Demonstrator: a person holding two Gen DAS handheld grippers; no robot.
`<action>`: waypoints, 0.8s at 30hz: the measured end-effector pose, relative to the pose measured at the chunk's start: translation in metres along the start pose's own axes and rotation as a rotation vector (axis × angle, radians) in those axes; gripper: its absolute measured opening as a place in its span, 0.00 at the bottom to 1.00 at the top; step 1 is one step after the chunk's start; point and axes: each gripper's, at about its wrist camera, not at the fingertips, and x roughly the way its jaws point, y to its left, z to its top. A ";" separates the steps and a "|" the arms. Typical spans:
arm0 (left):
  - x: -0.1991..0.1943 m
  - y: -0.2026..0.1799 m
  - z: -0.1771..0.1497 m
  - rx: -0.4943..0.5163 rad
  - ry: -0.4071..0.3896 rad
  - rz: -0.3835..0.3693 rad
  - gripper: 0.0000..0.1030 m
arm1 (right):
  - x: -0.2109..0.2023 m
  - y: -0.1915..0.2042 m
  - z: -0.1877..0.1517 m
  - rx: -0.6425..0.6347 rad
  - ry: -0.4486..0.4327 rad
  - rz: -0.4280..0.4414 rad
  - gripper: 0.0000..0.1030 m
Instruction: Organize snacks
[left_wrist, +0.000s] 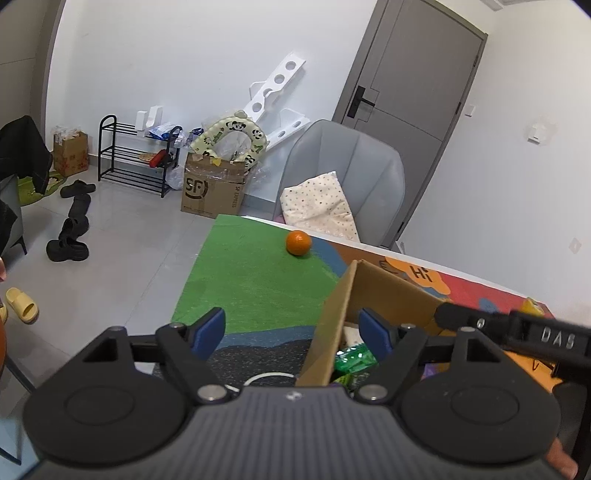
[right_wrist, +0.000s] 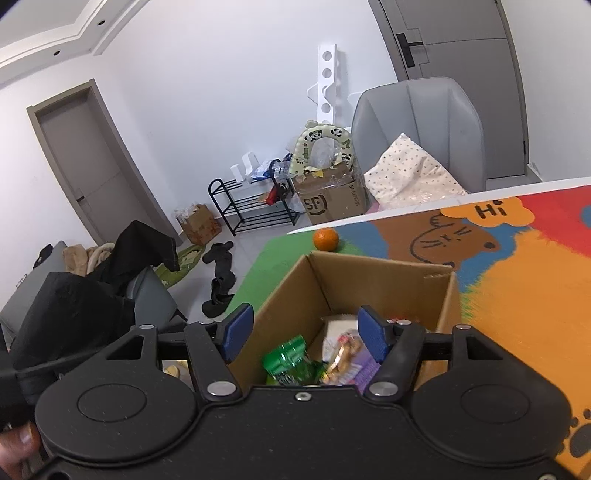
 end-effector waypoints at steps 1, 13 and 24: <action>-0.002 -0.003 0.000 0.005 -0.003 -0.002 0.77 | -0.002 0.000 0.000 0.001 0.000 -0.002 0.62; -0.031 -0.032 -0.012 0.044 -0.030 -0.016 0.83 | -0.046 -0.018 -0.009 0.023 -0.053 -0.025 0.79; -0.054 -0.070 -0.027 0.135 0.018 -0.099 0.90 | -0.100 -0.043 -0.022 0.073 -0.092 -0.111 1.00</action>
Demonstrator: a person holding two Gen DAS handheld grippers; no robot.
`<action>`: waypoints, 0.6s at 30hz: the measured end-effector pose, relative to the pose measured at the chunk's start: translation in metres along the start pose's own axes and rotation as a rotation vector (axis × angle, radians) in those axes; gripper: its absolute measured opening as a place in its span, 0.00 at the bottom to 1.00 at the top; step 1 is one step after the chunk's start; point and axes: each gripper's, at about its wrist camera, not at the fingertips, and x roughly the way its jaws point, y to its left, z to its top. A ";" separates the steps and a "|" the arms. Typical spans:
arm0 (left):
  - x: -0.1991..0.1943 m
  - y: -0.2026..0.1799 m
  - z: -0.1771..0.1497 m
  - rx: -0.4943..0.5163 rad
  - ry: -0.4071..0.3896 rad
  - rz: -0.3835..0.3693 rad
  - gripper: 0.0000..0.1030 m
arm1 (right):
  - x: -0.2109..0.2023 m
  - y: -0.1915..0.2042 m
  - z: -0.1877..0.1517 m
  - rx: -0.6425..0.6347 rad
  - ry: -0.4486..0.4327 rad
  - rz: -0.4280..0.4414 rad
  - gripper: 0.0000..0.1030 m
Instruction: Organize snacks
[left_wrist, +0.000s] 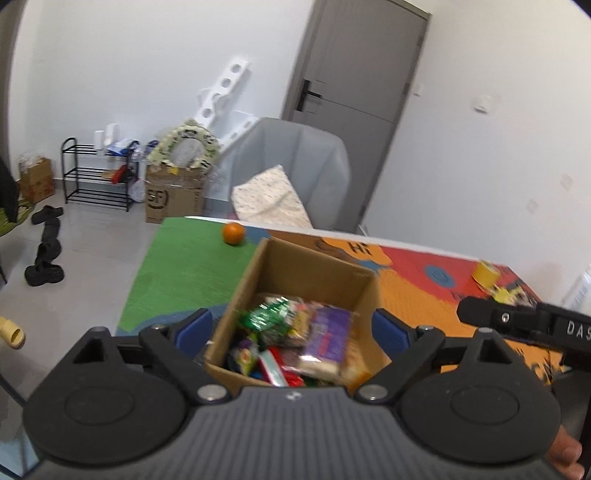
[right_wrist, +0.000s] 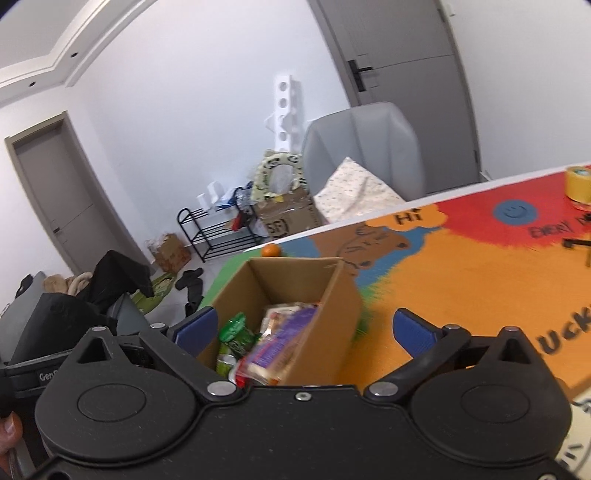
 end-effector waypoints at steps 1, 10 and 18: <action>-0.002 -0.004 -0.002 0.008 0.002 -0.012 0.90 | -0.005 -0.003 -0.001 0.003 -0.002 -0.010 1.00; -0.017 -0.032 -0.022 0.080 0.034 -0.039 0.95 | -0.046 -0.014 -0.012 -0.005 -0.011 -0.057 1.00; -0.033 -0.039 -0.042 0.093 0.077 -0.044 0.97 | -0.078 -0.018 -0.027 0.006 -0.003 -0.102 1.00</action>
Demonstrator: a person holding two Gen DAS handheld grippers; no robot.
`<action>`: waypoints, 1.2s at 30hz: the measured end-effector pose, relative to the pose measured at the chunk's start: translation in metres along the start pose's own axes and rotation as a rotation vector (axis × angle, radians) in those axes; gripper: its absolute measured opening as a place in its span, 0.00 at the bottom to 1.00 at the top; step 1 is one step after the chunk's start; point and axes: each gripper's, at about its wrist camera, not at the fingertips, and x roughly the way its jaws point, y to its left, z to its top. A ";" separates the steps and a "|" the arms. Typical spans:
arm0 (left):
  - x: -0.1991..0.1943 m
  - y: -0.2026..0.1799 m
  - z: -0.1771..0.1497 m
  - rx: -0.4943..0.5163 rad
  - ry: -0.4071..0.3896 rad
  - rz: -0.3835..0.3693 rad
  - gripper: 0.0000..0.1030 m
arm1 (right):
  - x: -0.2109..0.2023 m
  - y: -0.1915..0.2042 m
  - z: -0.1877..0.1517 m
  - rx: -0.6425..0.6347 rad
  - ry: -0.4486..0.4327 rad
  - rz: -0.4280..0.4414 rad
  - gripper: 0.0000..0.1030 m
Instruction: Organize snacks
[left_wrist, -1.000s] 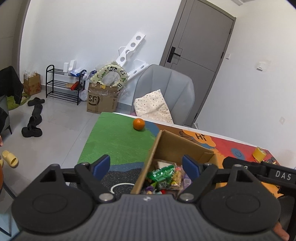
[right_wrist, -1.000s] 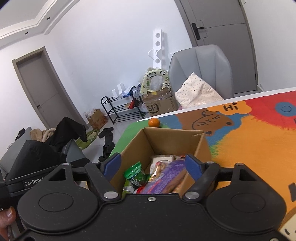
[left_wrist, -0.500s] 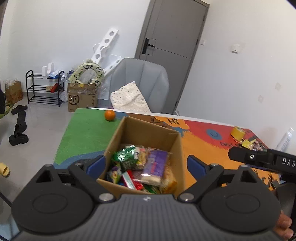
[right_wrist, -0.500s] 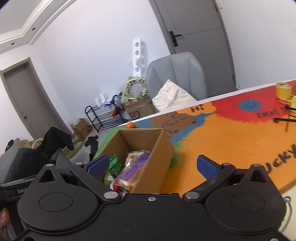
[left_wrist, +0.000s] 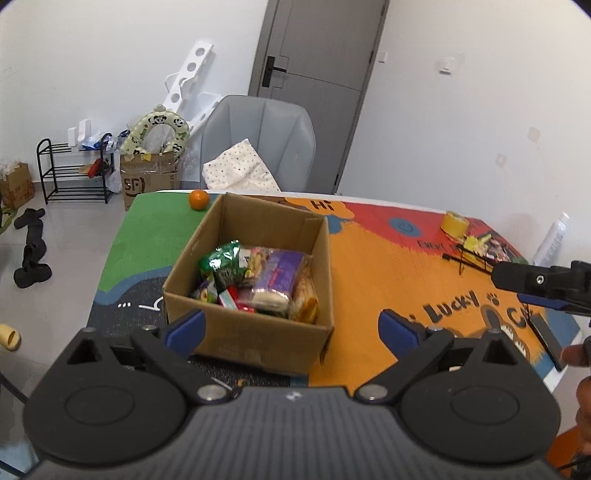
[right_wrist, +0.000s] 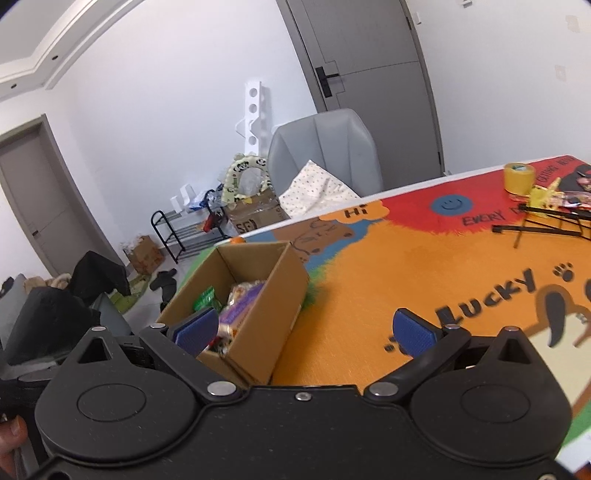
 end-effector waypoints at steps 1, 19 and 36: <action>-0.003 -0.002 -0.001 0.009 -0.001 -0.002 0.97 | -0.004 0.001 -0.001 -0.004 0.004 -0.007 1.00; -0.051 -0.013 0.000 0.057 -0.052 0.000 1.00 | -0.061 0.004 -0.011 -0.059 -0.050 -0.045 1.00; -0.057 -0.012 0.003 0.060 -0.054 -0.006 1.00 | -0.066 0.006 -0.011 -0.077 -0.038 -0.062 1.00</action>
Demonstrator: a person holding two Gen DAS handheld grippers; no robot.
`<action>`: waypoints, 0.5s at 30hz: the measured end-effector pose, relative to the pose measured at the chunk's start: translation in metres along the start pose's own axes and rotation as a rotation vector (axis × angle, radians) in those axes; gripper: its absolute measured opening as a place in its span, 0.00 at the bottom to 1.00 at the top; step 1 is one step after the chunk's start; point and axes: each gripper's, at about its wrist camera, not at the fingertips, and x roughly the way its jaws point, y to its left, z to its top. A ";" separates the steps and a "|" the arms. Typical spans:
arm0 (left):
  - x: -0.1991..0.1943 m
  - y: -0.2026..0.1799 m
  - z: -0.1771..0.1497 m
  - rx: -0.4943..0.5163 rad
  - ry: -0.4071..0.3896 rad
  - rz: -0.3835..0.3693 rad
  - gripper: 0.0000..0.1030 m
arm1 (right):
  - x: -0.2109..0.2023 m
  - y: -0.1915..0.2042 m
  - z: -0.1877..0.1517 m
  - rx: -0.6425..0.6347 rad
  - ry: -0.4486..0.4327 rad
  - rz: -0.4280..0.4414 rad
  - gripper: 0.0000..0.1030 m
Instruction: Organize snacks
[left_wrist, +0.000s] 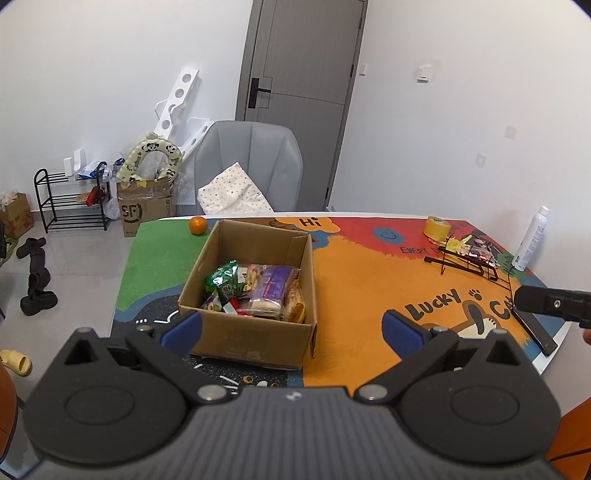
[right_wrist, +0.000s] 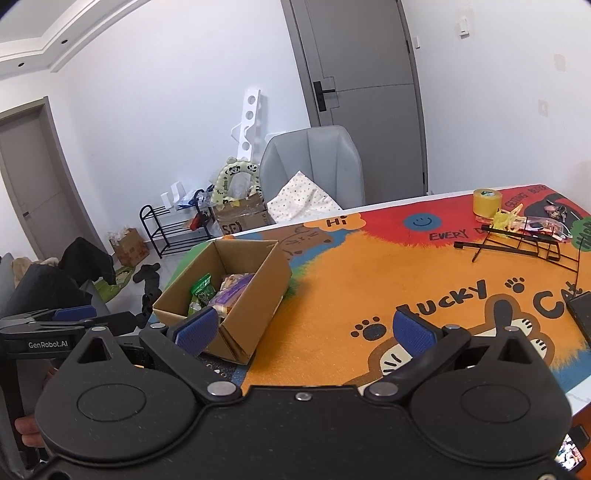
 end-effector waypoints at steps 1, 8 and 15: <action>0.000 0.000 0.000 -0.001 0.000 0.000 1.00 | -0.001 0.000 0.001 0.000 -0.001 0.000 1.00; 0.000 0.000 0.000 0.008 0.005 -0.004 1.00 | -0.002 -0.001 0.002 0.002 0.002 -0.003 1.00; 0.004 0.001 -0.001 0.009 0.014 -0.002 1.00 | 0.000 0.001 0.002 0.001 0.008 -0.009 1.00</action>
